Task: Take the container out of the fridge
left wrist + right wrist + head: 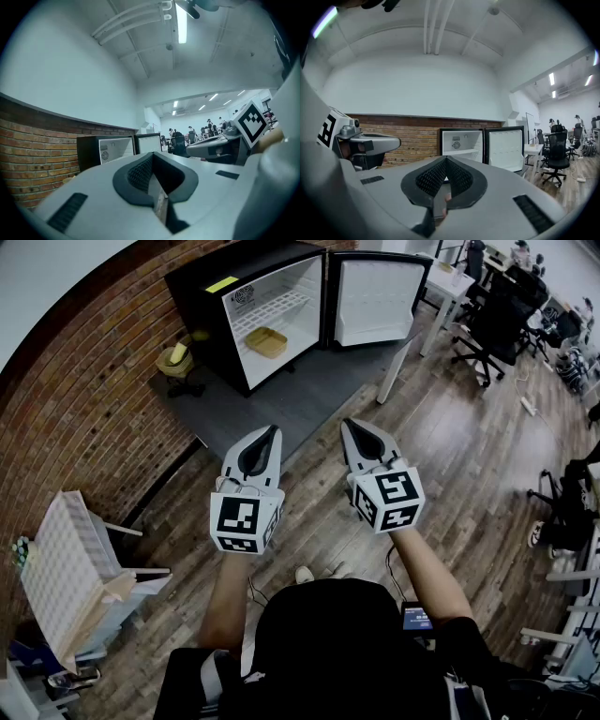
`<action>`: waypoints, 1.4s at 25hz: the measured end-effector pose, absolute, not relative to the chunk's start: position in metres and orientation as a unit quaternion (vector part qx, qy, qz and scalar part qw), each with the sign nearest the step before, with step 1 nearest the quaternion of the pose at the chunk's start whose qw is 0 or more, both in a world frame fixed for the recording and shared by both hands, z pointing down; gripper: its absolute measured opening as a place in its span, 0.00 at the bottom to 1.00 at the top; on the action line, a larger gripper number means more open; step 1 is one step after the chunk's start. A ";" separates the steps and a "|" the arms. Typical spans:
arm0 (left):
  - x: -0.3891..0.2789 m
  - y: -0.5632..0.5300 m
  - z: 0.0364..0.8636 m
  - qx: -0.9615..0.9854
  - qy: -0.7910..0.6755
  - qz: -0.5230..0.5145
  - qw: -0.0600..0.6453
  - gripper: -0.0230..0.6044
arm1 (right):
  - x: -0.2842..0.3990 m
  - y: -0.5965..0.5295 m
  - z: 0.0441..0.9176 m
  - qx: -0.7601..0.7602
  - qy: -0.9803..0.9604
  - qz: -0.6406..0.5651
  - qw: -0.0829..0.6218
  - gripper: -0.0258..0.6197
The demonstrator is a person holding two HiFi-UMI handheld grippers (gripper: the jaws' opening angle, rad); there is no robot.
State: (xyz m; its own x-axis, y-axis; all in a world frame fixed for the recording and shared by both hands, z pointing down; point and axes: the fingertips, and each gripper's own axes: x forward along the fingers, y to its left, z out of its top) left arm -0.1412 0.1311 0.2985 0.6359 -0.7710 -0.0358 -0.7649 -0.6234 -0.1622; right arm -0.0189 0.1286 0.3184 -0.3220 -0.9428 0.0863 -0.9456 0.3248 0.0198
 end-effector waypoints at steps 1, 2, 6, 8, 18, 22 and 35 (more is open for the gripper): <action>-0.140 0.132 0.298 -0.901 0.426 -0.020 0.081 0.06 | -0.018 0.129 0.319 0.580 -0.814 0.020 0.040 0.10; -0.138 0.133 0.298 -0.901 0.426 -0.021 0.081 0.06 | -0.017 0.130 0.319 0.578 -0.815 0.022 0.039 0.10; -0.131 0.135 0.299 -0.900 0.428 -0.022 0.078 0.06 | -0.014 0.130 0.319 0.569 -0.821 0.024 0.038 0.10; -0.124 0.135 0.301 -0.900 0.428 -0.024 0.076 0.06 | -0.011 0.131 0.321 0.564 -0.824 0.022 0.046 0.10; -0.081 0.136 0.310 -0.896 0.437 -0.037 0.074 0.06 | 0.025 0.132 0.336 0.538 -0.840 0.035 0.056 0.10; -0.065 0.137 0.315 -0.892 0.443 -0.040 0.074 0.06 | 0.041 0.131 0.342 0.533 -0.843 0.038 0.057 0.10; -0.033 0.138 0.314 -0.888 0.449 -0.052 0.079 0.06 | 0.072 0.129 0.345 0.522 -0.850 0.047 0.047 0.10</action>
